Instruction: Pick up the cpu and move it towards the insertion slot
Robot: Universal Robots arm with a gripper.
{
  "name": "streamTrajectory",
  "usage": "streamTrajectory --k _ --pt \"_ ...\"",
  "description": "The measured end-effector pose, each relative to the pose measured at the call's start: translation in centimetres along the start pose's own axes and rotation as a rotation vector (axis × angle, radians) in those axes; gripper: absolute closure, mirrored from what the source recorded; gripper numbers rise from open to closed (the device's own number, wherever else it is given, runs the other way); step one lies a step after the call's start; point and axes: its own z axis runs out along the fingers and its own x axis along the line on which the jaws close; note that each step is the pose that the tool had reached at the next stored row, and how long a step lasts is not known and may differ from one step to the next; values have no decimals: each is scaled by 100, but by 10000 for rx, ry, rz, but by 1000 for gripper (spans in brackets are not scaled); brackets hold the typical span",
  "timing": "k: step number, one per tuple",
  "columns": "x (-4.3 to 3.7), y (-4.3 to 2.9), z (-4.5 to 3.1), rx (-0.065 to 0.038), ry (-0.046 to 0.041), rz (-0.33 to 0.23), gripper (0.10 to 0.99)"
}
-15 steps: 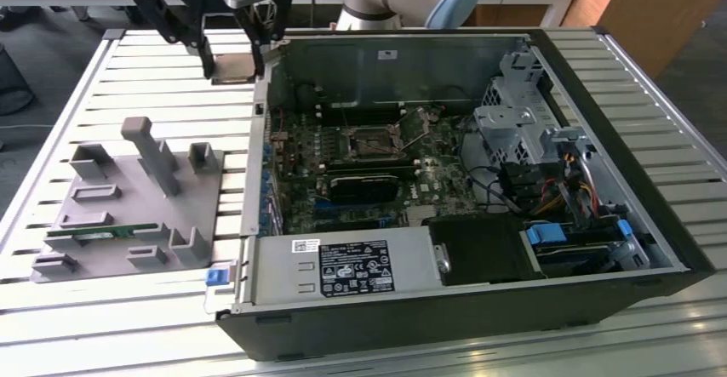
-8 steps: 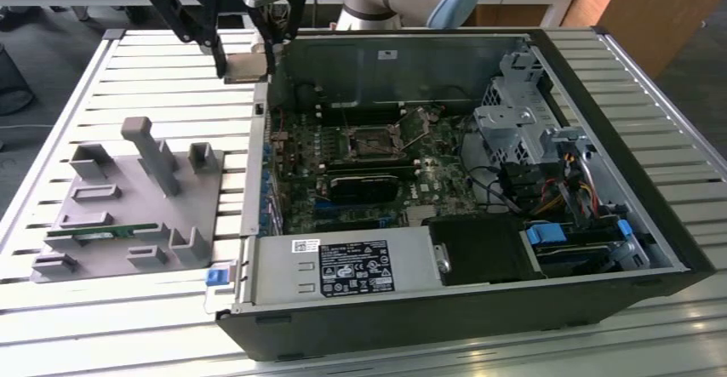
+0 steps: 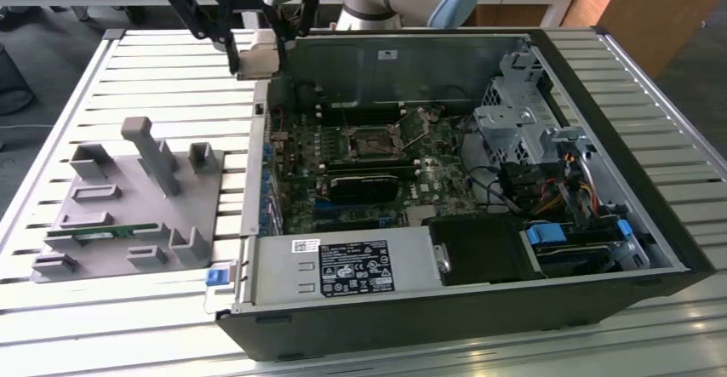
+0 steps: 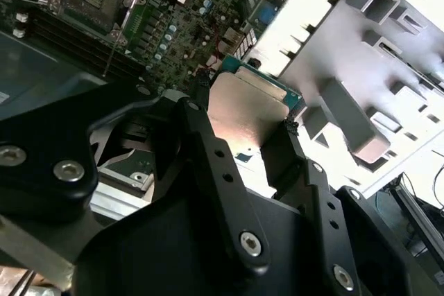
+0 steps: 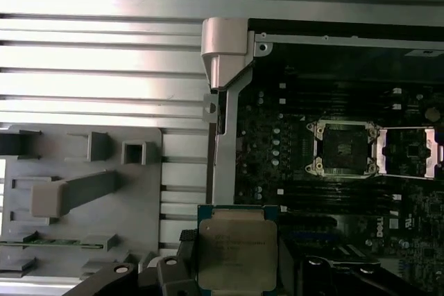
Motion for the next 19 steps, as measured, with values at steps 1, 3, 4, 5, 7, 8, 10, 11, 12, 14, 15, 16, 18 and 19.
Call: streamTrajectory --k 1,3,4,5,7,8,10,11,12,14,15,16,18,19 --pt "-20 7 0 1 0 0 541" --pt "-59 19 1 0 0 1 541" --pt "-78 25 1 0 -1 1 541" --pt "-97 30 1 1 -1 1 541" --pt "-137 41 1 1 0 0 541" --pt "-156 47 1 1 0 0 541" --pt "-190 58 1 1 0 0 541" --pt "-205 64 2 0 -1 0 541" --pt "-220 69 2 1 -1 0 541" --pt "-254 81 2 0 0 0 541" --pt "-270 87 2 0 0 0 541" --pt "-286 92 3 1 0 1 541" --pt "-318 104 3 0 -1 0 541" --pt "-333 110 3 1 0 1 541"
